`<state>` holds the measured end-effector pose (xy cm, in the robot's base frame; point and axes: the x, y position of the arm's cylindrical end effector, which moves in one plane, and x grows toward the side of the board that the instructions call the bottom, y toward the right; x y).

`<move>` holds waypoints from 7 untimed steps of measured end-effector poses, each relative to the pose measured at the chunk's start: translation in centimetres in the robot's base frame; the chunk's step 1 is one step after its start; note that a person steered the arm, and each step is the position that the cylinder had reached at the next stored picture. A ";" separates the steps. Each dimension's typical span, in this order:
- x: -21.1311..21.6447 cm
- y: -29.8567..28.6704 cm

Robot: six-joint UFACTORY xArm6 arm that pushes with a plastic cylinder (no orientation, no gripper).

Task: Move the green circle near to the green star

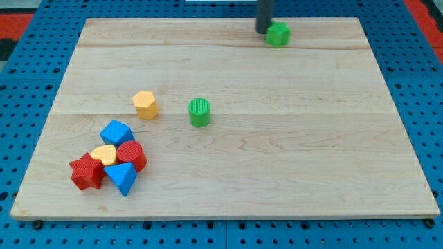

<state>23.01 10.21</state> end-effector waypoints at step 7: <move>21.1 -15.9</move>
<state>44.13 -5.69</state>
